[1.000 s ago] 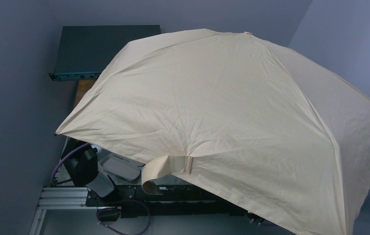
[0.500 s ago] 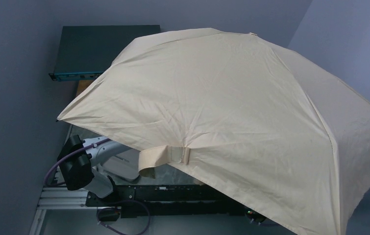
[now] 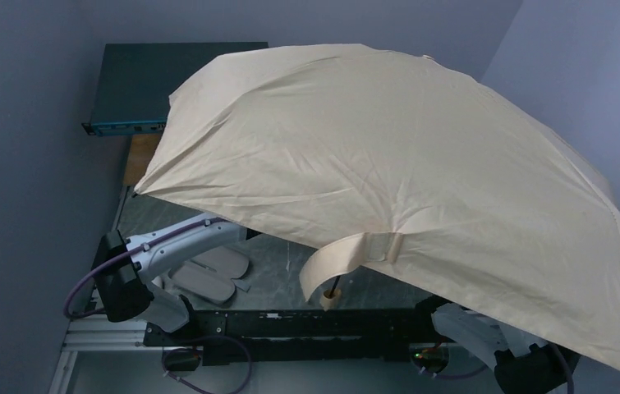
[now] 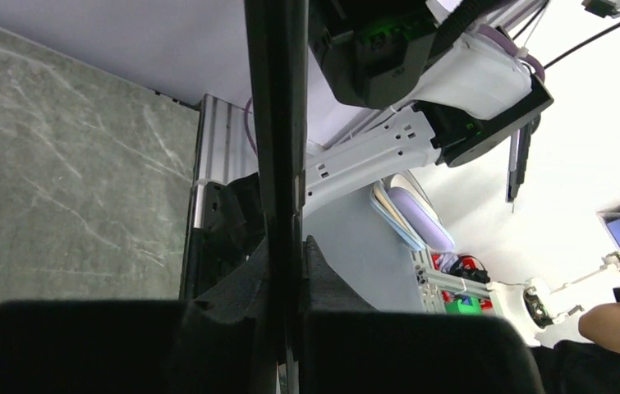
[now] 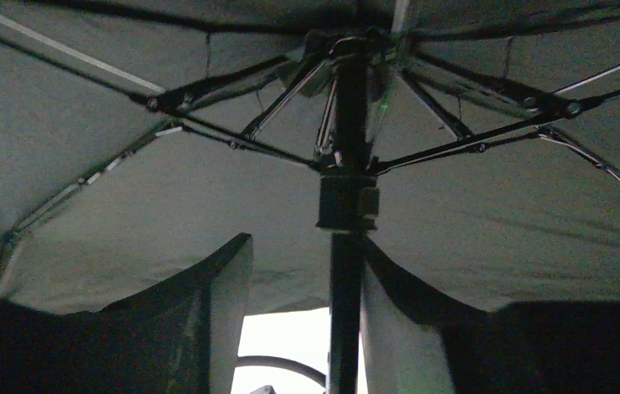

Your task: Open the umbrella

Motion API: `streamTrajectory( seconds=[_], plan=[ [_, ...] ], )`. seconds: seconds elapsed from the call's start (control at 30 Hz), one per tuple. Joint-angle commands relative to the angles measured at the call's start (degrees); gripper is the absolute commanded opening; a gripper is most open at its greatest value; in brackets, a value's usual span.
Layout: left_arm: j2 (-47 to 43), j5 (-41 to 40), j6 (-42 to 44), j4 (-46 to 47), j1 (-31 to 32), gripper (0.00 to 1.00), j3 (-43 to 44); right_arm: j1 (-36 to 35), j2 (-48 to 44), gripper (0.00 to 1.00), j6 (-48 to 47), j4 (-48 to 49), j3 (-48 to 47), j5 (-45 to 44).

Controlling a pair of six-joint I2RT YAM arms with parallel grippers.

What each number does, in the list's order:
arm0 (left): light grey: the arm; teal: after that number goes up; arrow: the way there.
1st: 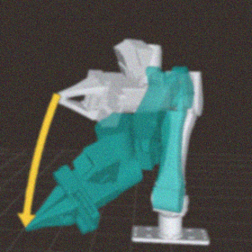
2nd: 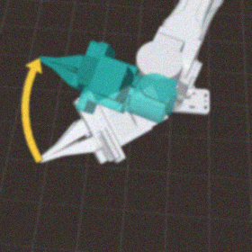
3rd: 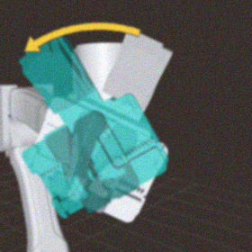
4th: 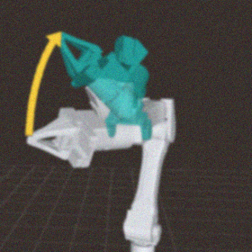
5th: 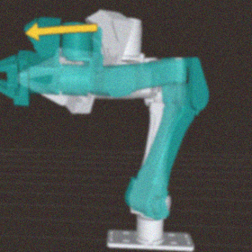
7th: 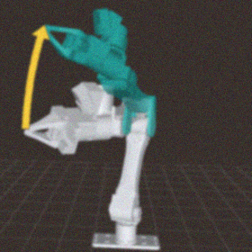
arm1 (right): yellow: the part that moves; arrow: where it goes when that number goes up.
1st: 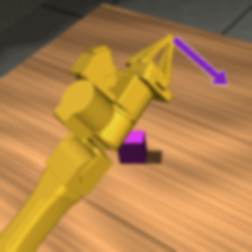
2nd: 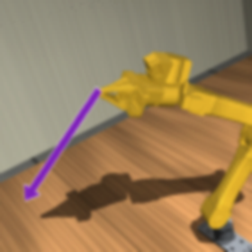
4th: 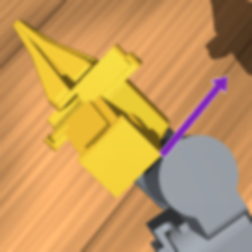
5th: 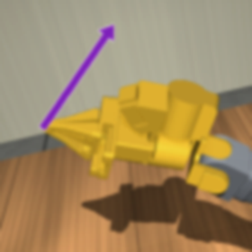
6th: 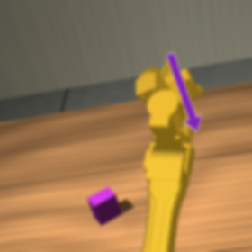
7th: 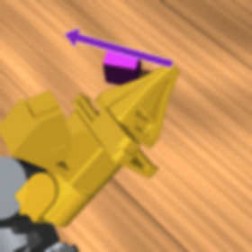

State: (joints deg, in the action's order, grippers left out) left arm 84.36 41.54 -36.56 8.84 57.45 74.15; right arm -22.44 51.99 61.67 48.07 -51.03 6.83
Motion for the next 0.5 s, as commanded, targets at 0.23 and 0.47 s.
streamTrajectory(
  seconds=[0.23,0.47],
  plan=[
    [-0.4,-5.0,6.0,-5.5,-0.4,0.00,8.2,-0.3,-5.8,0.58,-7.2,-13.8,-4.6,2.2],
    [-0.6,-5.4,7.4,-6.1,0.1,0.00,7.5,-0.3,-5.8,0.58,-12.4,-30.8,-11.7,-0.2]
  ],
)
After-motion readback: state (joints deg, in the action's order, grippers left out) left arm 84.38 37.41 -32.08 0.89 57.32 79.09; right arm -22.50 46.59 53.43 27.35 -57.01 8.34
